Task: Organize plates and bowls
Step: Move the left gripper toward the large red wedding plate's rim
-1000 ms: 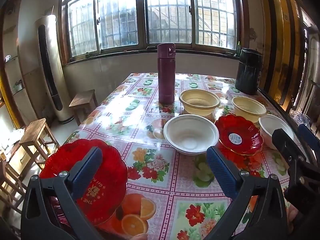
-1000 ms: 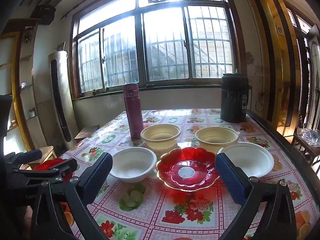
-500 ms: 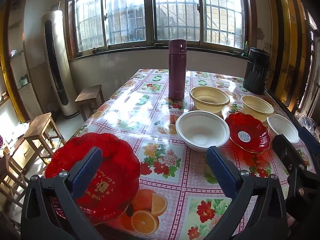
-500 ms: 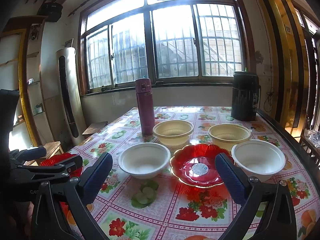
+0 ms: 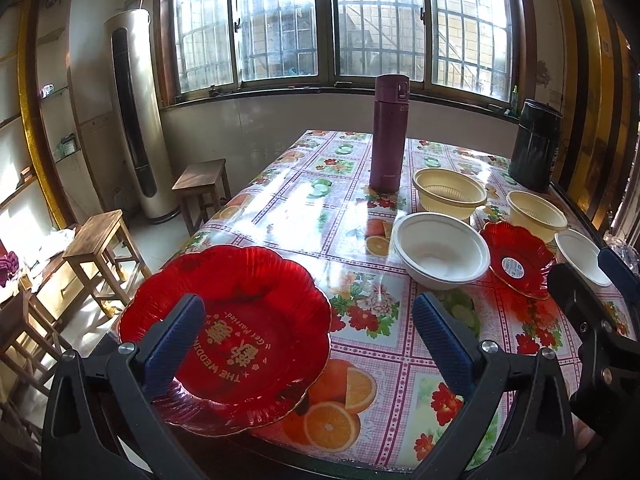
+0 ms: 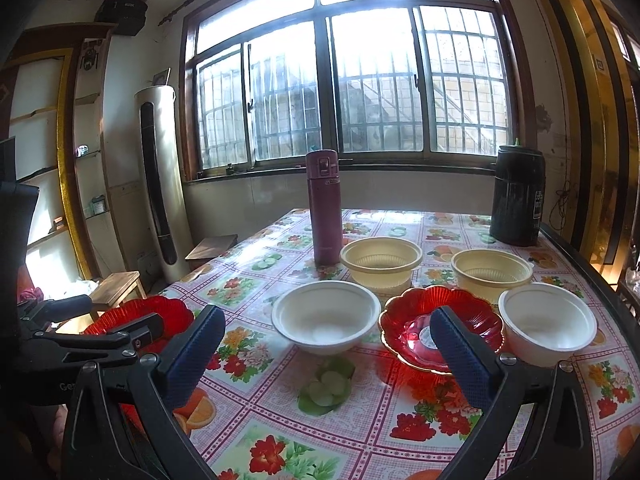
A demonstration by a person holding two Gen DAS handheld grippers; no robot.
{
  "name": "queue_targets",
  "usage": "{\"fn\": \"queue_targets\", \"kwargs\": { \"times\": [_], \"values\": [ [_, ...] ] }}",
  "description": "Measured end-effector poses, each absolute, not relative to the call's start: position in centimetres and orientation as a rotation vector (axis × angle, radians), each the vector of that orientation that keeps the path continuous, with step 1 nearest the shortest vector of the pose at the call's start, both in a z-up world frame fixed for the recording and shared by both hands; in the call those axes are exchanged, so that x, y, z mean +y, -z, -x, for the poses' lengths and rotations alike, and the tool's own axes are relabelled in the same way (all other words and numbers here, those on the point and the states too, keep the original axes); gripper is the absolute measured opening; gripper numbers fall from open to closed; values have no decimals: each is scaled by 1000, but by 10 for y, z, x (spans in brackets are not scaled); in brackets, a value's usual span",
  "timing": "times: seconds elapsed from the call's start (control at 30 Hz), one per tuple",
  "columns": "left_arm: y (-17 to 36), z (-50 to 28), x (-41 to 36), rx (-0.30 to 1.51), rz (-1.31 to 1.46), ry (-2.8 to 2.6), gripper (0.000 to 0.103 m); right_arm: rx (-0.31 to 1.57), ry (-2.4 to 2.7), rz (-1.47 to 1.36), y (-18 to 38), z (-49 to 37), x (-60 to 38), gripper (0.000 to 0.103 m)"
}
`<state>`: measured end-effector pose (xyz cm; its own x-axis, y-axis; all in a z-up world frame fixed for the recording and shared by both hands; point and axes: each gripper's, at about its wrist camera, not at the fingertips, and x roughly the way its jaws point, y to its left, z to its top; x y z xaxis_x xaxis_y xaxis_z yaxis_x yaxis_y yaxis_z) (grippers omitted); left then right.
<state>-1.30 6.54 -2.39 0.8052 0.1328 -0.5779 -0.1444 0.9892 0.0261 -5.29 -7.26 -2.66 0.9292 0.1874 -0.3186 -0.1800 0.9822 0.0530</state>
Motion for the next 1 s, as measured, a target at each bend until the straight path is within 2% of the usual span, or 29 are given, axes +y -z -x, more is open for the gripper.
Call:
{"fn": "queue_targets", "kwargs": {
  "times": [1.0],
  "values": [
    [30, 12, 54, 653, -24, -117, 103, 350, -171, -74, 27, 52, -90, 103]
  ]
}}
